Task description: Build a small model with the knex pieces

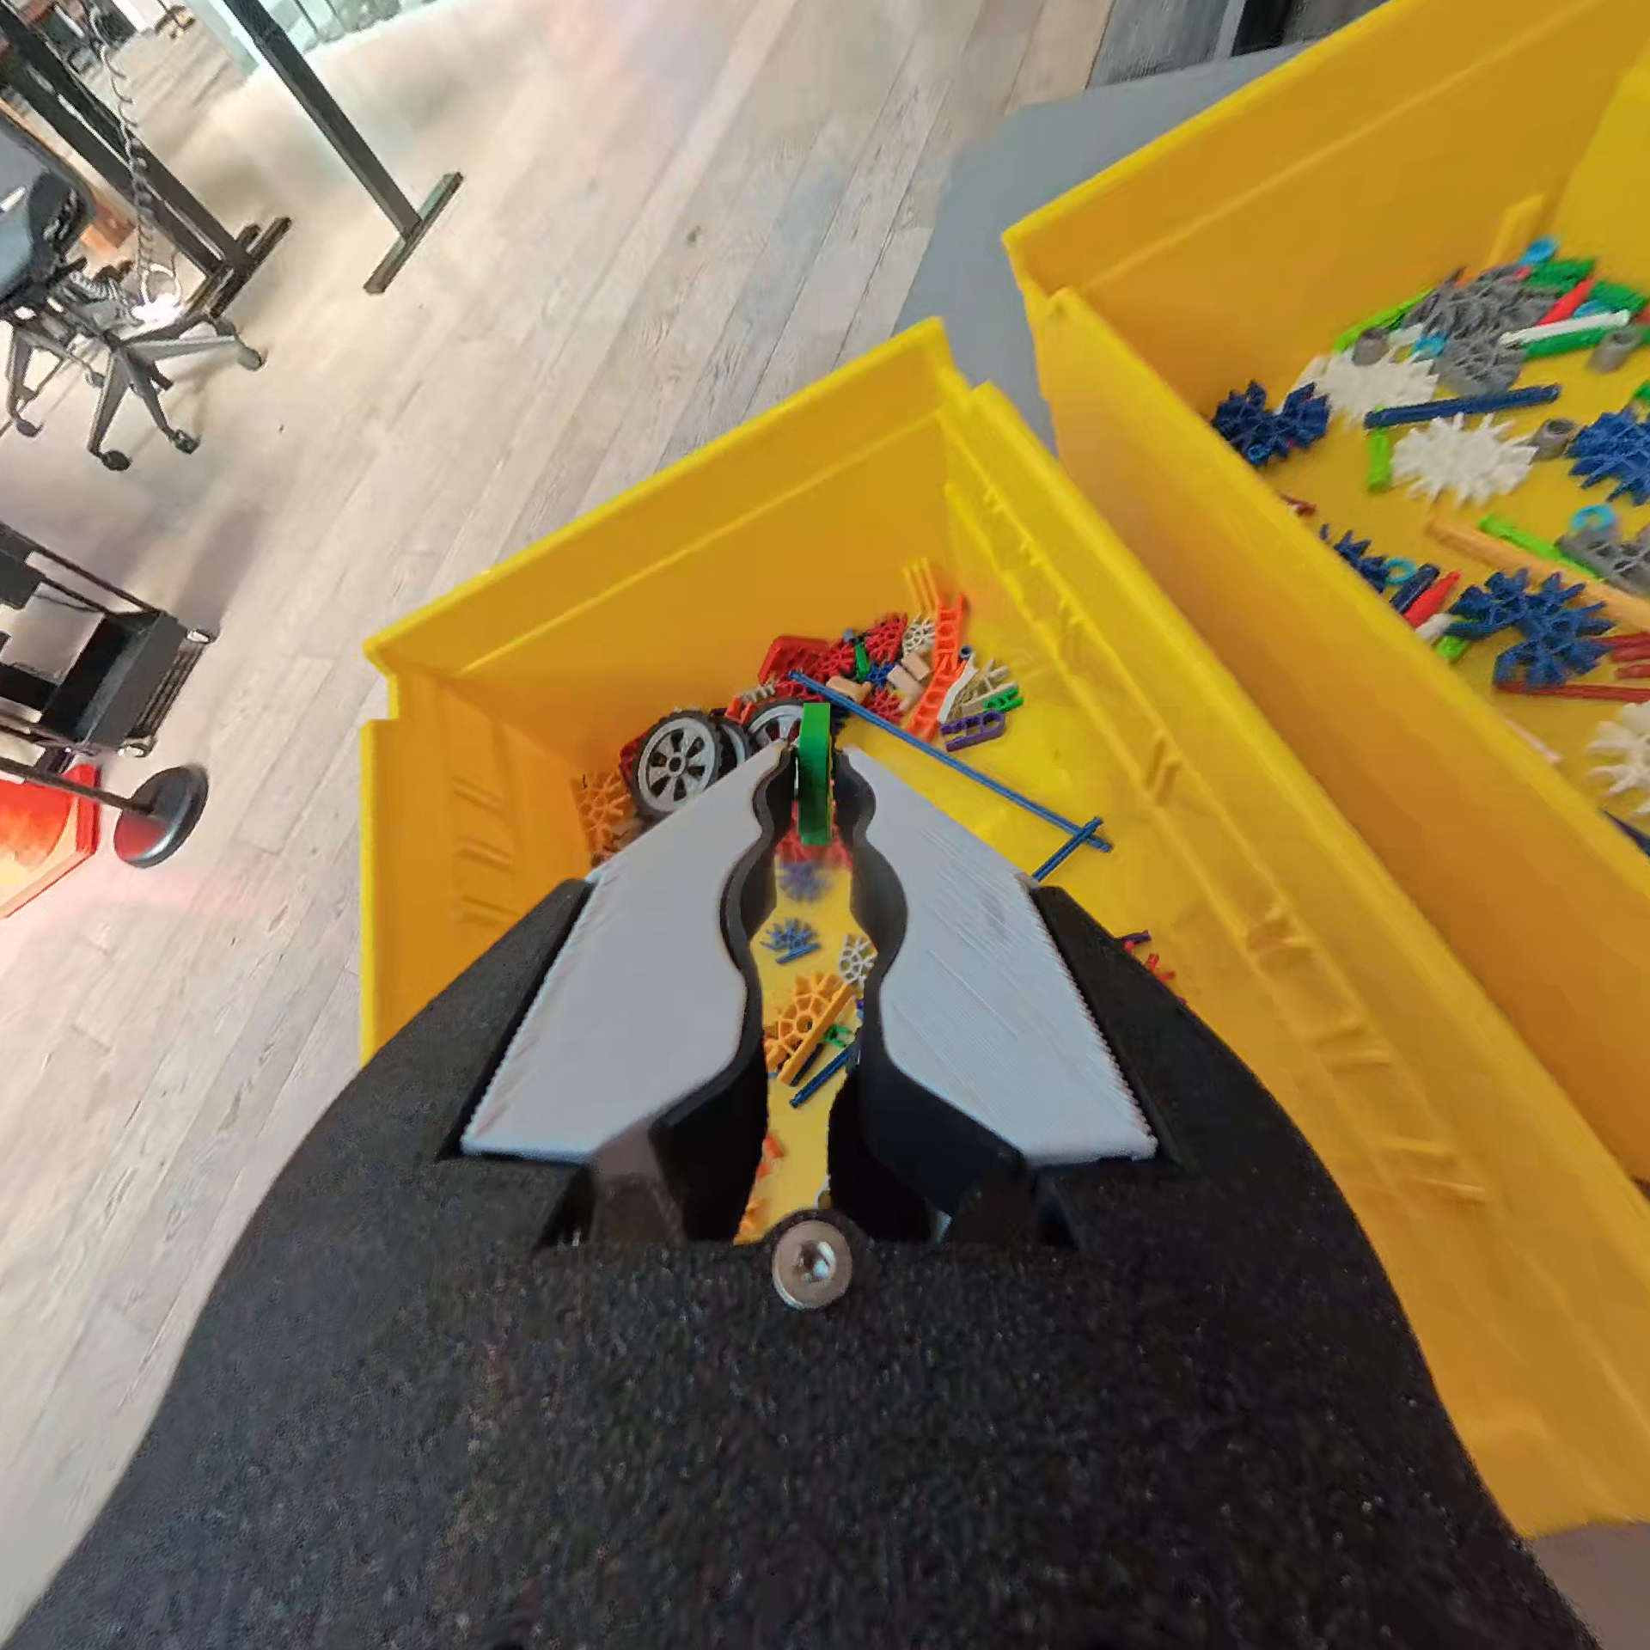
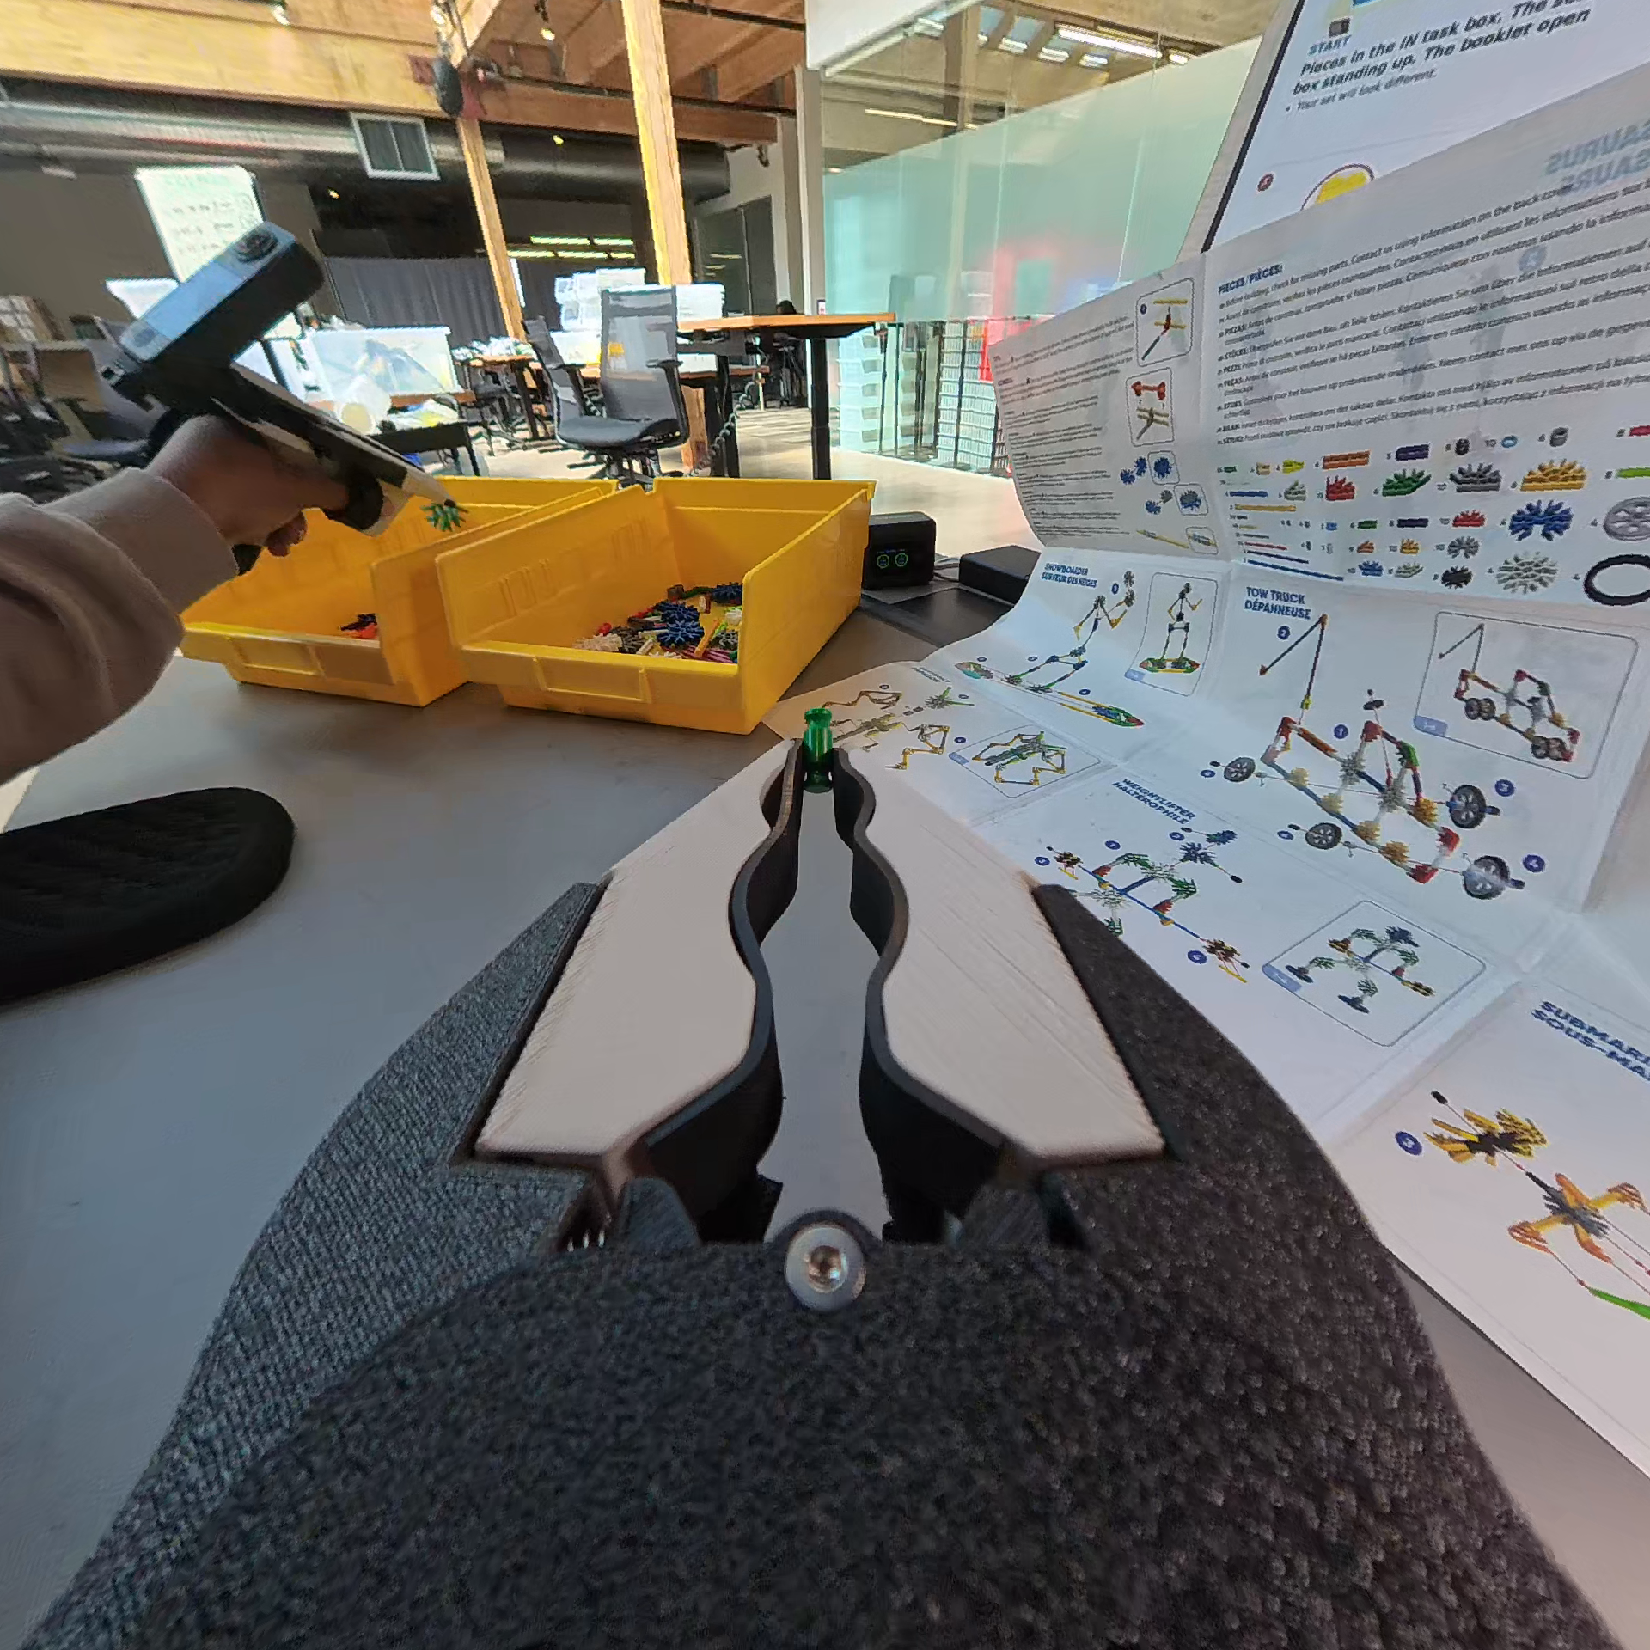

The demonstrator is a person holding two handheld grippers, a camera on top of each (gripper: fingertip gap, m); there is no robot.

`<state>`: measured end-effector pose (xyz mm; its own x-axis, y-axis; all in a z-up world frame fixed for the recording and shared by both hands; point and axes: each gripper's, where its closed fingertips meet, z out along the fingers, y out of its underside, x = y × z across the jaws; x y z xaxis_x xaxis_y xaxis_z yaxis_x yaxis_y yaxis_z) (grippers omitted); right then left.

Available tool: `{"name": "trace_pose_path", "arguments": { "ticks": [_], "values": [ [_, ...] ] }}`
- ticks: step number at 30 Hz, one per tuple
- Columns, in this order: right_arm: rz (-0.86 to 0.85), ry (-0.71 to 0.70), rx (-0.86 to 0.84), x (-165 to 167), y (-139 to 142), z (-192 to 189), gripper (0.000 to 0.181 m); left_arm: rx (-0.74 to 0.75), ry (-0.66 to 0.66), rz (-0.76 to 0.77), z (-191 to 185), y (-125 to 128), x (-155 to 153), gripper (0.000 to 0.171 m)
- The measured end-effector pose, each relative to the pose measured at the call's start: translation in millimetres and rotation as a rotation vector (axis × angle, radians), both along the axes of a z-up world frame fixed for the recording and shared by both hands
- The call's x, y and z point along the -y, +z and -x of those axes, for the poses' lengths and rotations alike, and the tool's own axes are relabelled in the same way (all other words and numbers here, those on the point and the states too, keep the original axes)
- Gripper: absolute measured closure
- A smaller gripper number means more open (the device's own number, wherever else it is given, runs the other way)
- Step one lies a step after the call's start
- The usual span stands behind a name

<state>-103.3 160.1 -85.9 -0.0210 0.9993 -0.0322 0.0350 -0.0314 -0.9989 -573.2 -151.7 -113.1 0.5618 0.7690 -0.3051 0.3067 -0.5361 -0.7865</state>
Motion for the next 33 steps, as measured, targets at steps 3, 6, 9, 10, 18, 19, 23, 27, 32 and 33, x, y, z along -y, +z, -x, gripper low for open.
{"name": "trace_pose_path", "arguments": {
  "ticks": [3,6,9,10,18,19,23,27,32,33],
  "values": [
    [-0.005,0.0,0.012,0.7,-3.8,1.4,0.177,0.004,-0.027,-0.111,-7.0,14.3,-2.5,0.139],
    [-0.016,0.005,0.021,3.6,-7.7,4.1,0.177,-0.037,-0.233,-0.323,-49.7,62.4,-48.1,0.129],
    [-0.082,0.01,0.029,9.9,-10.0,5.9,0.177,0.046,-0.592,-0.522,-135.2,102.7,-114.9,0.131],
    [-0.12,0.012,0.028,12.9,-9.8,5.9,0.177,0.114,-0.732,-0.569,-171.4,108.0,-137.2,0.132],
    [-0.571,0.029,-0.105,51.9,15.5,-5.6,0.177,0.783,-1.523,-0.644,-432.7,62.0,-232.4,0.139],
    [-0.638,0.017,-0.114,55.4,17.5,-7.2,0.177,0.814,-1.564,-0.64,-449.8,57.9,-236.3,0.139],
    [-0.82,-0.032,-0.135,63.1,23.1,-11.1,0.176,0.814,-1.667,-0.619,-486.8,53.6,-240.8,0.15],
    [-0.901,-0.044,-0.13,66.0,22.1,-10.5,0.177,0.738,-1.657,-0.601,-488.6,50.6,-242.3,0.161],
    [-0.968,-0.045,-0.117,66.8,18.3,-9.9,0.177,0.801,-1.66,-0.627,-489.5,48.0,-240.0,0.163],
    [-0.975,-0.047,-0.115,67.0,17.7,-9.6,0.177,0.837,-1.662,-0.642,-489.7,48.5,-239.2,0.162]
  ]
}}
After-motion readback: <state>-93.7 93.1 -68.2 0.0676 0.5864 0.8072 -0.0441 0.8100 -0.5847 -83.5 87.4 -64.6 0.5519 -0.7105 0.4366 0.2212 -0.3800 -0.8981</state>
